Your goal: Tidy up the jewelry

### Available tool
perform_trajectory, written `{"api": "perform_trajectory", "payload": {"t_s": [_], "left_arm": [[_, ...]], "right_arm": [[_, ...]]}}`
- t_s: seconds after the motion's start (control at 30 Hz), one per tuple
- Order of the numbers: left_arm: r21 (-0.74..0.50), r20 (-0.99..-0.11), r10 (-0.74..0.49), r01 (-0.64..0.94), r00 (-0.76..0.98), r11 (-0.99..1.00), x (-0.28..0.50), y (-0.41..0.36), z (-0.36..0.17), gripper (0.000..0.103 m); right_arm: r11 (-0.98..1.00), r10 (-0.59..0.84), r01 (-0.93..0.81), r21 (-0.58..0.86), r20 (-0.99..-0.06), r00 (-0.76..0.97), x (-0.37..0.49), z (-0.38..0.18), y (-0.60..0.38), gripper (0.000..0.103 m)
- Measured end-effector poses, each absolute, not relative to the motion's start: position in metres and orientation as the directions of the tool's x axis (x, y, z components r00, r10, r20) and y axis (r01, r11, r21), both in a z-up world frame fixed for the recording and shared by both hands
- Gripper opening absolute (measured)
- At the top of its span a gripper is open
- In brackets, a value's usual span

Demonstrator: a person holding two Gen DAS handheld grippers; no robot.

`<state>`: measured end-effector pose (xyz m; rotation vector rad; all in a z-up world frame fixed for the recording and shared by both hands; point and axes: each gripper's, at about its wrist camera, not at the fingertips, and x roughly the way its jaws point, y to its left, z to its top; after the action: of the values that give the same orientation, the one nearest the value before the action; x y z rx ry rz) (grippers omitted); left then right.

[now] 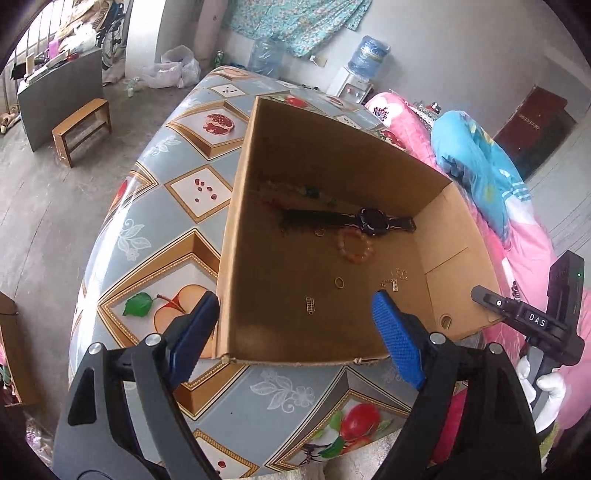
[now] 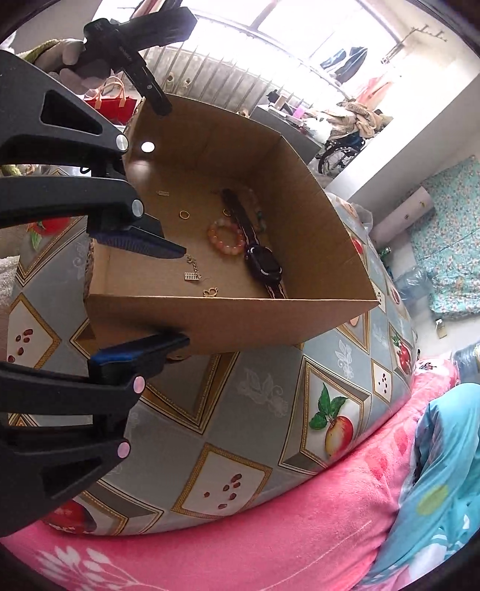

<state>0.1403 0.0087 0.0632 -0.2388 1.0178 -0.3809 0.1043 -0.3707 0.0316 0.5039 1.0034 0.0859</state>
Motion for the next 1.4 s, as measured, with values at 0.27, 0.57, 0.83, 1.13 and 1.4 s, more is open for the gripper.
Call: {"api": "perform_trajectory", "payload": {"t_s": [0.27,0.57,0.83,1.13,1.4], "left_arm": [[-0.365,-0.767,-0.404,0.179,0.498,0.914,0.102,0.017,0.068,0.080],[-0.366,-0.762,-0.394,0.160,0.514,0.917,0.075,0.022,0.063,0.080],[-0.249,-0.704,-0.274,0.134,0.656,0.959,0.045,0.023,0.081,0.082],[-0.016,-0.596,-0.079,0.087,0.799,0.996,-0.011,0.007,0.111,0.091],[-0.007,-0.649,-0.092,0.115,0.755,0.993,-0.035,-0.008,0.094,0.092]], "right_arm": [[0.879,0.310,0.145,0.453,-0.777,0.549,0.077,0.034,-0.365,0.042],[0.881,0.312,0.135,0.453,-0.773,0.553,0.054,0.029,-0.364,0.042],[0.900,0.238,0.131,0.415,-0.721,0.651,0.020,0.040,-0.366,0.045],[0.967,0.025,0.114,0.229,-0.528,0.849,-0.062,0.072,-0.346,0.082],[0.976,0.129,-0.015,0.217,-0.521,0.844,-0.092,0.063,-0.301,0.091]]}}
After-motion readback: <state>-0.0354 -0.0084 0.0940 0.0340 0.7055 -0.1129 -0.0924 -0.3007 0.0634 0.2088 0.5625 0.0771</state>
